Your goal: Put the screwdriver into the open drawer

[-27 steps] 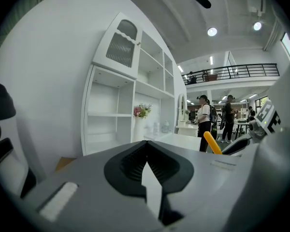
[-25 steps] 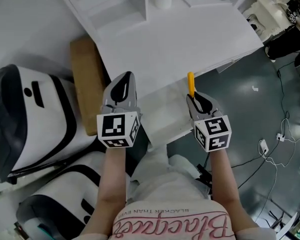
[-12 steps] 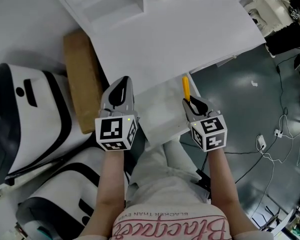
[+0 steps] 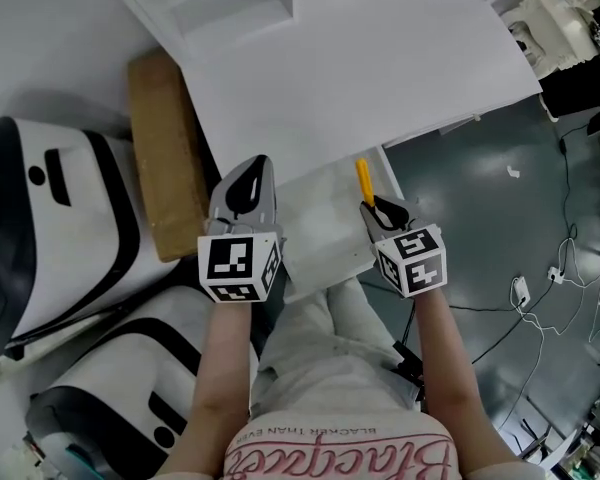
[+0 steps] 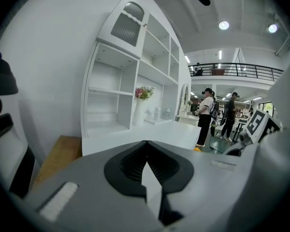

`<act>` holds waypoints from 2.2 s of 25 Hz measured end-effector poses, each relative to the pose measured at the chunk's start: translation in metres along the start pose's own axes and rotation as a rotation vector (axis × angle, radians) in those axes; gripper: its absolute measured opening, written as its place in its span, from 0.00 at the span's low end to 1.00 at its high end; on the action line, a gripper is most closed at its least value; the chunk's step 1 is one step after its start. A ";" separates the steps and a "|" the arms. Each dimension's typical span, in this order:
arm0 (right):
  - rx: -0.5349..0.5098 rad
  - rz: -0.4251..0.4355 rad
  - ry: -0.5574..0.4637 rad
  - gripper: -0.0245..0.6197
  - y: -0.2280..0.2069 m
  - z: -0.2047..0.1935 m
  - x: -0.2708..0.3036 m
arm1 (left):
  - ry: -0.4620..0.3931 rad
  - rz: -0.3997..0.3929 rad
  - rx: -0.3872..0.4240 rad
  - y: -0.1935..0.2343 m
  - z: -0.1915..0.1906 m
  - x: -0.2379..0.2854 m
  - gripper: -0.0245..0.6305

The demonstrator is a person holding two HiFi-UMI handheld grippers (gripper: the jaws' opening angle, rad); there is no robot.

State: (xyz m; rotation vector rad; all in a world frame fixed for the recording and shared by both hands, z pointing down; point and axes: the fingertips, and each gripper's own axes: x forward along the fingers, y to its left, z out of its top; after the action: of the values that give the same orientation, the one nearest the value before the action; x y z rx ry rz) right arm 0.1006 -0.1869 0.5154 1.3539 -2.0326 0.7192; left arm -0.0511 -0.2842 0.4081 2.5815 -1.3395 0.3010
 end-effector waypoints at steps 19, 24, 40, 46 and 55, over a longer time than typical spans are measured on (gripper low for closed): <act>-0.231 0.206 0.318 0.16 -0.008 -0.039 0.044 | 0.029 0.112 -0.034 0.001 -0.005 0.003 0.06; -0.278 0.248 0.389 0.16 -0.008 -0.048 0.058 | 0.026 0.144 -0.034 0.009 -0.002 0.001 0.06; -0.330 0.273 0.553 0.16 -0.005 -0.093 0.106 | 0.044 0.199 -0.035 0.026 -0.009 -0.009 0.06; -0.320 0.251 0.592 0.16 -0.008 -0.108 0.121 | 0.050 0.198 -0.034 0.032 -0.011 -0.006 0.06; -0.330 0.251 0.607 0.16 -0.009 -0.116 0.145 | 0.069 0.200 -0.038 0.033 -0.019 -0.002 0.06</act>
State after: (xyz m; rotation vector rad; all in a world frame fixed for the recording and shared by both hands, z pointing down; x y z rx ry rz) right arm 0.0843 -0.1969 0.7002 0.5994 -1.7313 0.7480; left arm -0.0812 -0.2961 0.4289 2.3869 -1.5642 0.3896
